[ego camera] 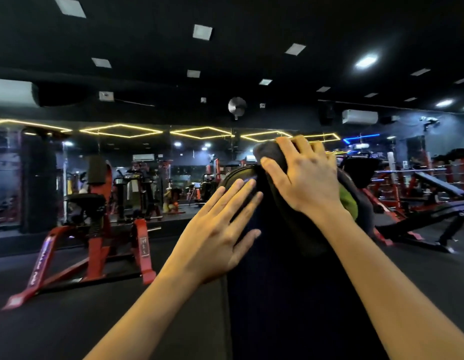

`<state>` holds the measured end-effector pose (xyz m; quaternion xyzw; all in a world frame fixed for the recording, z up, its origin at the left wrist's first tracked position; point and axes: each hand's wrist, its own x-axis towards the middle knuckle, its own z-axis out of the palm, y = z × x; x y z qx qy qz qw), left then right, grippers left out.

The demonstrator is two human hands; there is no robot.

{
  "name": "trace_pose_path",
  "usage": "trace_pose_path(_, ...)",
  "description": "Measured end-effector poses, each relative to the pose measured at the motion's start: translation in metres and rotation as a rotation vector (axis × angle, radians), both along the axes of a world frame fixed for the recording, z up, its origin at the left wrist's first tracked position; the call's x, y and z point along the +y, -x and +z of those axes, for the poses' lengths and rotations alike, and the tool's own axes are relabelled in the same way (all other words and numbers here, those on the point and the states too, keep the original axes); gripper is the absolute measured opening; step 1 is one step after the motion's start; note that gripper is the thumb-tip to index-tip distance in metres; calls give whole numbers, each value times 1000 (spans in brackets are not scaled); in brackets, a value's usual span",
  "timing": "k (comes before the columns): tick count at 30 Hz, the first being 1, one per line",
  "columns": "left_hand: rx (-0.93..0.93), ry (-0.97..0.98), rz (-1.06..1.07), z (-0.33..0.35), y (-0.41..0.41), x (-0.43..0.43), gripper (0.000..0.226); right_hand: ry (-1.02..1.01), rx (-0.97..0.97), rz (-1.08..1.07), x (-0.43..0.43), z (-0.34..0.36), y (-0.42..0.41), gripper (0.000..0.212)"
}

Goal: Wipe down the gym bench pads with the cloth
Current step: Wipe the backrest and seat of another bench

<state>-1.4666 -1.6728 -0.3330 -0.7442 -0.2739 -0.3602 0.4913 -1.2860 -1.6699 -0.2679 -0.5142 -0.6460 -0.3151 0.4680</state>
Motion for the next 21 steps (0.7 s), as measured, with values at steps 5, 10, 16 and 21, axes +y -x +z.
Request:
trace_pose_path(5, -60, -5, -95, -13, 20, -4, 51, 71, -129, 52, -16, 15, 50, 51)
trace_pose_path(10, -160, 115, -193, -31, 35, -11, 51, 100, -184, 59, -22, 17, 60, 45)
trace_pose_path(16, -301, 435, -354, -53, 39, -19, 60, 92, -102, -75, -29, -5, 77, 46)
trace_pose_path(21, -417, 627, -426, -109, 27, -31, 70, -61, -362, -177, -39, -56, 94, 48)
